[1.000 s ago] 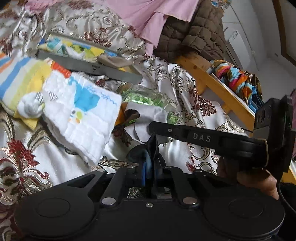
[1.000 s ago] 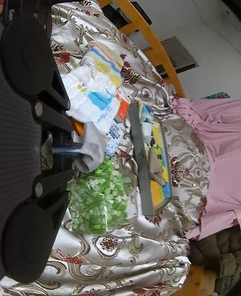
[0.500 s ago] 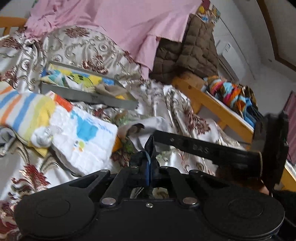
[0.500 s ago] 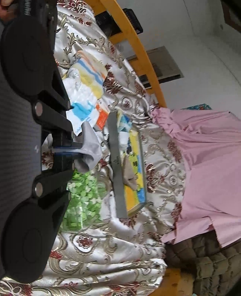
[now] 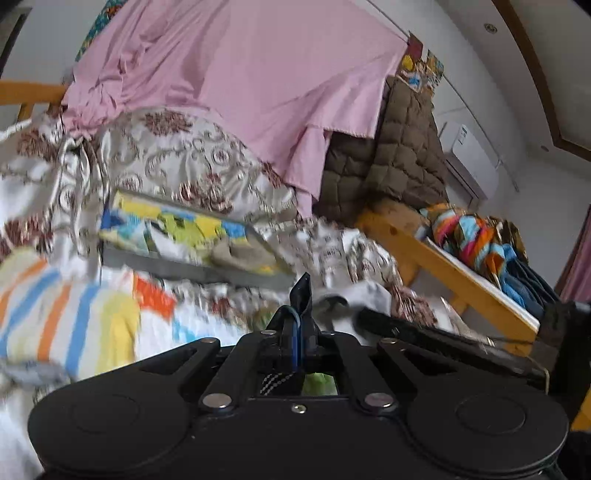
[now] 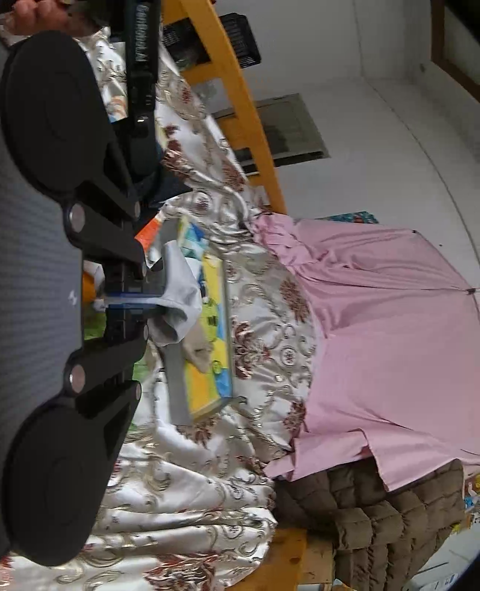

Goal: Organize soft objects
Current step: 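Carry both held cloths up over the frog-painting tray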

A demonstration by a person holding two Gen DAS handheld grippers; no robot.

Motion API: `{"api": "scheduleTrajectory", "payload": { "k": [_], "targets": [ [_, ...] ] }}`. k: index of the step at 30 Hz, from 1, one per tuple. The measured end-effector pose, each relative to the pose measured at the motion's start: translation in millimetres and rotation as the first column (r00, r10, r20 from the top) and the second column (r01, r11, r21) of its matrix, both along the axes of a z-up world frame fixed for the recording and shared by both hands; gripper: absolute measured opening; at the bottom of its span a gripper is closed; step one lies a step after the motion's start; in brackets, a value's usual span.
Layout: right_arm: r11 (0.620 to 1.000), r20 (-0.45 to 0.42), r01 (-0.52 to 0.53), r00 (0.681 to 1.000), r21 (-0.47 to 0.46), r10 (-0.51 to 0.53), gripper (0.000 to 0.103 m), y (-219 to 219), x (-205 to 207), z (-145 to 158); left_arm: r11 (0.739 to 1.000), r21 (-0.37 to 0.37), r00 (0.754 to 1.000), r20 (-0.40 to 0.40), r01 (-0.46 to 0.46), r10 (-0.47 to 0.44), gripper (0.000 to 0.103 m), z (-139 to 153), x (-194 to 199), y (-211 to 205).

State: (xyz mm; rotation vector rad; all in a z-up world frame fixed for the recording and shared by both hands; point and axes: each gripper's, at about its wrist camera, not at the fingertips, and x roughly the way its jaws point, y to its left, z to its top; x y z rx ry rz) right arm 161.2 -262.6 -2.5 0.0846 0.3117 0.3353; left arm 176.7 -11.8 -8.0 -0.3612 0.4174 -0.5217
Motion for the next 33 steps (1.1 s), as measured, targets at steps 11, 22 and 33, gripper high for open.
{"api": "scheduleTrajectory", "payload": {
  "k": [11, 22, 33],
  "targets": [
    [0.992, 0.087, 0.073, 0.993, 0.107, -0.083, 0.003, -22.7, 82.3, 20.1, 0.994, 0.002, 0.994, 0.037, -0.107, 0.107, 0.000, 65.4, 92.7, -13.1],
    [0.955, -0.020, 0.182, 0.983, 0.236, -0.183, 0.004, -31.4, 214.8, 12.6, 0.977, 0.018, 0.977, 0.028, -0.214, 0.213, 0.000, 87.0, 213.2, -49.0],
    [0.943, -0.239, 0.213, 0.959, 0.254, -0.152, 0.004, -43.4, 297.5, -18.0, 0.954, 0.072, 0.952, -0.080, -0.291, 0.296, 0.000, 37.9, 318.2, -75.3]
  ]
}}
